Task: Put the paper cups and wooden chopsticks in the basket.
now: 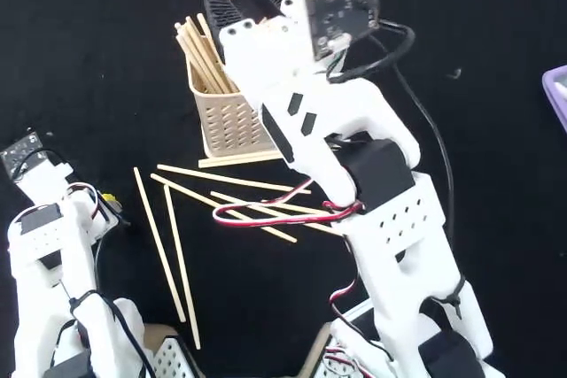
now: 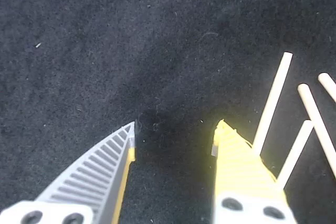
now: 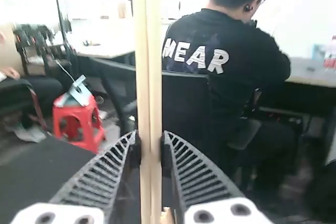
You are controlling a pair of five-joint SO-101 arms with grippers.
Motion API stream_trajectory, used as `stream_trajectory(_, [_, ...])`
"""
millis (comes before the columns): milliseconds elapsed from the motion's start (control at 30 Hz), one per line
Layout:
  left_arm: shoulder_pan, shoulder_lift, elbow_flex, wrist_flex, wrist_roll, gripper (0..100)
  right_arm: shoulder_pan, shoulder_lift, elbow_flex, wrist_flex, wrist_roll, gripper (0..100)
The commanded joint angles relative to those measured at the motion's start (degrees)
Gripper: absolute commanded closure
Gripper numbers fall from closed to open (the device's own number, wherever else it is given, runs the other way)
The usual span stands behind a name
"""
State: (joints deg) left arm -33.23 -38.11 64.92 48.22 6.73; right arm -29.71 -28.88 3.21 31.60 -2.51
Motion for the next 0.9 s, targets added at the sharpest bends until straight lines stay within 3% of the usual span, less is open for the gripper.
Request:
stream_trajectory(0, [-0.4, -1.2, -0.4, -0.4, -0.3, 76, 1.0, 0.2, 1.2, -2.9, -6.9, 98.7])
stream_trajectory(367, [0.0, -1.2, -0.4, -0.3, -0.3, 76, 4.2, 7.4, 19.6, -25.5, -6.9, 98.7])
stream_trajectory(867, [0.0, -1.2, -0.4, -0.3, -0.3, 76, 5.0, 19.5, 20.9, -26.5, -6.9, 98.0])
